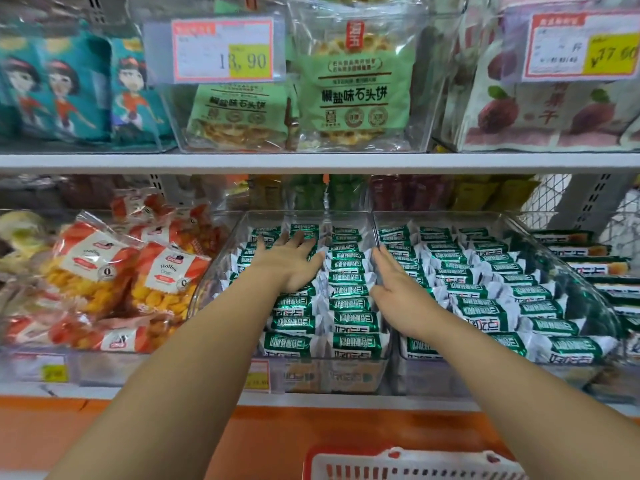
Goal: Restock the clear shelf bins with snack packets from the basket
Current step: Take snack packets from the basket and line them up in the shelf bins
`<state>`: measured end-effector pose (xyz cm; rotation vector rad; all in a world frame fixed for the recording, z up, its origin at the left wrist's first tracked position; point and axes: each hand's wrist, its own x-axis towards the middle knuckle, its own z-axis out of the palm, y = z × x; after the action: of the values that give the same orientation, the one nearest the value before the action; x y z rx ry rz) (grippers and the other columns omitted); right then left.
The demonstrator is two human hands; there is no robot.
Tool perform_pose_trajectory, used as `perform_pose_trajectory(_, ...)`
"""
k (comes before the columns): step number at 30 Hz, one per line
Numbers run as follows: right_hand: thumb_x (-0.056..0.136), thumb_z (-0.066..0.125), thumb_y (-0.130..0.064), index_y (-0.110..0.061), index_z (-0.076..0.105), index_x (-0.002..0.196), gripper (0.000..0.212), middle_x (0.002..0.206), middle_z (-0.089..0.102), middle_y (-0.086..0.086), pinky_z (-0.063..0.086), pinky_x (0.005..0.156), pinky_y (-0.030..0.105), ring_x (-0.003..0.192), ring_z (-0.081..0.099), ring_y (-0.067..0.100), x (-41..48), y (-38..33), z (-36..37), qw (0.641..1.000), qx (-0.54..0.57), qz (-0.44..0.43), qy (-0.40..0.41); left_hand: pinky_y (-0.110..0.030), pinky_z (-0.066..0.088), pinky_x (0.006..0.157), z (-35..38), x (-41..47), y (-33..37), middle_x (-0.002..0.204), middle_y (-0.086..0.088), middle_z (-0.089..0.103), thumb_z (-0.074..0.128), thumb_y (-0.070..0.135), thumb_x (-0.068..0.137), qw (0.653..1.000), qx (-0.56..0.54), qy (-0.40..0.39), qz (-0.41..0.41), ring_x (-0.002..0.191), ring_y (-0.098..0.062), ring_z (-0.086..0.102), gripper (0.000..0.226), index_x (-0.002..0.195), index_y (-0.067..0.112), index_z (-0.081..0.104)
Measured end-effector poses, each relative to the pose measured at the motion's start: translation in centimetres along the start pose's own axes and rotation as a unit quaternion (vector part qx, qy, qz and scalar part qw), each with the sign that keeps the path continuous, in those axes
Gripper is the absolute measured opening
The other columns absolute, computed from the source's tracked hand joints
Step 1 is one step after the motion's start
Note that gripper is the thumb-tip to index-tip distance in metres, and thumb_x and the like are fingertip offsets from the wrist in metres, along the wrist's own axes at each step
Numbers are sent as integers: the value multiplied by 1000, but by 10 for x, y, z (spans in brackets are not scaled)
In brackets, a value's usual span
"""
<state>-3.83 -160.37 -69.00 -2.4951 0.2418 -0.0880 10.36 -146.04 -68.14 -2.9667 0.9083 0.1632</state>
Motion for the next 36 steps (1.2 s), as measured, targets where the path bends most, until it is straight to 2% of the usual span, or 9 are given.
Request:
perform_pose_trajectory(6, 99, 31, -16, -19, -4, 152, 63, 158, -15, -5, 13, 114, 30, 146, 2, 13, -2, 0, -1, 1000, -18, 12, -10, -58, -7, 113, 0, 6, 2, 160, -2, 1, 5, 63, 95, 998, -31, -37, -34, 147, -25, -4, 64, 152, 33, 6)
perform_pose_trajectory(9, 99, 33, -21, -18, -8, 151, 66, 158, -15, -1, -1, 119, 39, 147, -2, 16, -10, -13, -5, 987, -156, 12, 37, -53, 1, 117, -3, -6, -7, 160, -7, 3, 11, 52, 100, 996, -76, 25, -33, 147, -29, 3, 56, 151, 31, 10)
perform_pose_trajectory(11, 99, 33, -22, -17, -6, 151, 65, 159, -12, -1, -8, 117, 37, 146, -7, 15, -11, -34, 3, 974, -210, -45, 78, -49, 7, 117, -2, -10, -24, 160, -11, 5, 16, 44, 102, 995, -66, 68, -43, 146, -31, 9, 54, 152, 24, 14)
perform_pose_trajectory(14, 102, 29, -26, -15, 5, 151, 56, 160, -5, 3, -1, 119, 36, 147, -2, 17, -2, -61, 26, 971, -215, -104, 18, -45, 11, 117, 2, -7, -40, 159, -14, 9, 20, 37, 102, 996, -45, 59, -52, 146, -31, 8, 54, 150, 11, 17)
perform_pose_trajectory(18, 101, 19, -47, -22, 1, 152, 59, 159, -8, -2, -5, 118, 45, 146, -8, 19, 14, -52, 48, 971, -222, -51, -66, -43, 15, 117, 2, 6, -49, 158, -15, 9, 23, 34, 102, 998, -47, 29, -42, 146, -30, 9, 56, 149, 5, 15)
perform_pose_trajectory(23, 100, 16, -49, -27, 4, 152, 57, 159, -7, -8, -7, 117, 47, 146, -10, 17, 19, -48, 53, 968, -233, -49, -81, -41, 20, 115, 3, 16, -48, 158, -16, 8, 15, 38, 102, 998, -18, -7, -60, 145, -29, 14, 59, 151, 6, 11)
perform_pose_trajectory(29, 101, 16, -48, -28, 3, 152, 57, 158, -8, -10, -8, 117, 46, 146, -11, 16, 18, -47, 53, 970, -224, -49, -86, -38, 32, 107, -6, 16, -41, 150, -20, 32, 16, 45, 100, 995, -1, -35, -94, 136, -32, 36, 61, 142, 6, 37)
perform_pose_trajectory(32, 101, 17, -46, -28, 3, 152, 56, 158, -8, -9, -8, 117, 45, 146, -11, 16, 18, -47, 49, 972, -212, -51, -90, -39, 29, 109, -13, 7, -38, 152, -21, 28, 16, 44, 101, 995, -41, -35, -86, 137, -33, 33, 61, 144, 6, 34)
perform_pose_trajectory(36, 102, 20, -42, -28, 5, 152, 53, 158, -8, -10, -8, 118, 42, 146, -10, 13, -4, -53, 43, 973, -200, -97, -57, -38, 14, 117, -11, -46, -44, 158, -18, 5, 25, 34, 103, 996, -84, 13, 1, 146, -30, 10, 57, 151, 5, 14)
